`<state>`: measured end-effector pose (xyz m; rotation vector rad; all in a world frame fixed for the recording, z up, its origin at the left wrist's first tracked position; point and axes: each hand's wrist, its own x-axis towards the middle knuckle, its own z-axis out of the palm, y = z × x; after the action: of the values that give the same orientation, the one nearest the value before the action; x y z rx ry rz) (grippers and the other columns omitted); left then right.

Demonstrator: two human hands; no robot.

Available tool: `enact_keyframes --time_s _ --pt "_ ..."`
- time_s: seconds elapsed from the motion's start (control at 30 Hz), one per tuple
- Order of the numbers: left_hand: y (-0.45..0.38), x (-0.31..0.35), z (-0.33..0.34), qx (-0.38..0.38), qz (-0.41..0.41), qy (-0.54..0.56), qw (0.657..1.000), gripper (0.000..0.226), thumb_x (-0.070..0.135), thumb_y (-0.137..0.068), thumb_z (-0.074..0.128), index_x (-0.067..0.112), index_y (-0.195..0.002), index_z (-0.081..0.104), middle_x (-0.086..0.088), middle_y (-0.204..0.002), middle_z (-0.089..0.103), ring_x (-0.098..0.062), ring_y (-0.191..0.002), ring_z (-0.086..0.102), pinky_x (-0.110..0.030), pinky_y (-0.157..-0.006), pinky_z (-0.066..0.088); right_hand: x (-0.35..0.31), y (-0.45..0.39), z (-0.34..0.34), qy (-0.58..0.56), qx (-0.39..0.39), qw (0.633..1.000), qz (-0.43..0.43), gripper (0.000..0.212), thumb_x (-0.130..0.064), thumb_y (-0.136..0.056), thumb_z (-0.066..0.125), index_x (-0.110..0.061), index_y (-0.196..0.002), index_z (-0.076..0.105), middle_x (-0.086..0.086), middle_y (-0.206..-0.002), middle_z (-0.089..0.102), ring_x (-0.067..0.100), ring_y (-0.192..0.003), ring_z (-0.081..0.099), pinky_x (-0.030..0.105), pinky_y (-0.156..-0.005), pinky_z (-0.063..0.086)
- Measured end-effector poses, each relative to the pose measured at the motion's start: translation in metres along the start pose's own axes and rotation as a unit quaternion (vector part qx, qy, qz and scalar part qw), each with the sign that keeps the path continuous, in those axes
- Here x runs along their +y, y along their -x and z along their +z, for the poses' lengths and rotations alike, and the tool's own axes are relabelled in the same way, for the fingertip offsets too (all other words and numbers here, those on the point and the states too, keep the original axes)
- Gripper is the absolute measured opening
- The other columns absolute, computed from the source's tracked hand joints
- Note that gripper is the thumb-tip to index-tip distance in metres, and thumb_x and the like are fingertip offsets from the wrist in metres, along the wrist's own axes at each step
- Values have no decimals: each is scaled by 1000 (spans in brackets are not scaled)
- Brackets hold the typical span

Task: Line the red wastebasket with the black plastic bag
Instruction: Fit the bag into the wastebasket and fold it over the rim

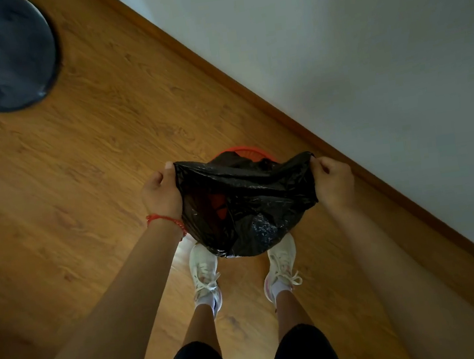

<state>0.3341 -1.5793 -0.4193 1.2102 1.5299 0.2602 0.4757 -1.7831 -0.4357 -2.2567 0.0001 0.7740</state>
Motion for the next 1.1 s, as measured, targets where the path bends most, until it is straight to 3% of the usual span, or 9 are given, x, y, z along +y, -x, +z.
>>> enact_keyframes --time_s 0.07,0.23,0.4,0.53,0.73,0.9,1.1 --pt "-8 -7 4 7 1 0 1000 37 28 -92 49 15 -57 45 -4 -59 40 -13 -58 40 -23 -54 37 5 -6 5 -3 -2 1000 4 34 -25 -94 46 -5 -68 55 4 -58 45 13 -53 39 25 -48 27" --pt "-23 -24 15 17 26 -16 999 39 24 -92 49 14 -56 42 -2 -55 35 -1 -44 37 -10 -40 31 19 -23 20 -3 4 1000 -3 34 -25 -94 45 -8 -65 52 2 -56 43 11 -51 36 20 -45 24" --pt "-37 -41 24 9 23 10 1000 34 25 -93 47 15 -61 50 -2 -61 44 -7 -56 43 -10 -45 37 34 -35 33 -1 12 1000 -10 36 -27 -94 45 -13 -61 52 0 -57 45 12 -53 40 26 -51 28" --pt "-45 -55 29 8 31 12 999 33 23 -93 47 16 -62 52 -1 -61 47 2 -47 47 -8 -46 39 45 -43 44 -9 14 1000 -12 35 -28 -94 45 -10 -66 55 0 -59 47 11 -54 40 27 -52 29" --pt "-63 -80 36 14 24 11 1000 33 25 -93 48 15 -61 50 -2 -60 43 -3 -50 44 -10 -43 38 66 -59 64 -16 21 1000 -17 37 -26 -94 45 -1 -69 58 3 -60 47 12 -55 40 26 -52 28" --pt "-82 -99 48 14 20 19 1000 37 24 -93 48 14 -57 45 1 -51 40 2 -35 38 -10 -39 33 87 -76 78 -7 25 999 -24 40 -26 -94 46 4 -69 56 5 -58 45 13 -52 37 27 -51 25" --pt "-109 -126 59 16 30 -3 999 36 28 -92 49 17 -58 51 0 -58 44 -3 -52 44 -14 -48 38 107 -97 90 0 38 999 -35 43 -27 -93 47 9 -72 56 11 -63 47 10 -51 36 20 -45 22"
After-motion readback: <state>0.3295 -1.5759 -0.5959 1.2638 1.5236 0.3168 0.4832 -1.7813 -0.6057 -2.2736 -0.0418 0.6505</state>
